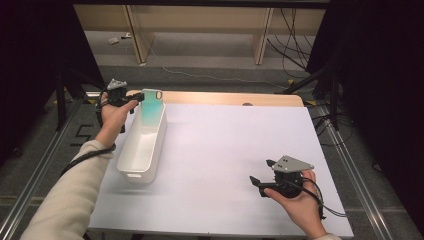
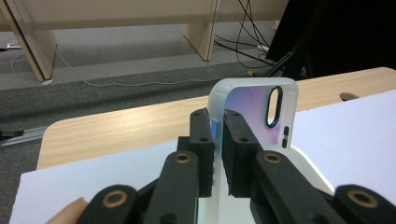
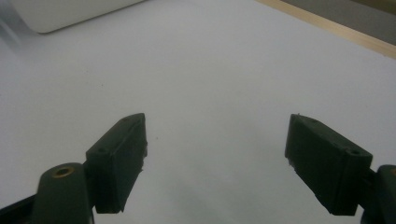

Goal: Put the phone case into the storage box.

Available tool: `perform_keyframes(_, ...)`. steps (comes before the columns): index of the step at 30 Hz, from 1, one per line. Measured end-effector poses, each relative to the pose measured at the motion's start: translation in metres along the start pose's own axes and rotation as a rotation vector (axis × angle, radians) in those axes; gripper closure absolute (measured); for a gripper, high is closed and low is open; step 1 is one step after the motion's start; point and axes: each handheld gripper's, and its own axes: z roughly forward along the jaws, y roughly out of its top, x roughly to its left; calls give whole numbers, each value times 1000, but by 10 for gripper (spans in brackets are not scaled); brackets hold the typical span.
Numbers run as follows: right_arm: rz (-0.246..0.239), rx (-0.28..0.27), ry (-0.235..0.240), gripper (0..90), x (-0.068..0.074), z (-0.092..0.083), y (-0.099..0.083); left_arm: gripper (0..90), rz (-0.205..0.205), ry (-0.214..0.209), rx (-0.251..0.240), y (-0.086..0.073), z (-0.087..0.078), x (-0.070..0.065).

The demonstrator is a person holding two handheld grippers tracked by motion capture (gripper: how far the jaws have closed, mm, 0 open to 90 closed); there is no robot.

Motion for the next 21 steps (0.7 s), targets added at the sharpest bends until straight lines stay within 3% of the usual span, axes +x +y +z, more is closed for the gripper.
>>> perform_keyframes(12,2,0,0,221,0,0,0,822,6,12,16,-4,2,1)
perform_keyframes(21,1,2,1,219,0,0,0,820,43,40,35,-4,3,0)
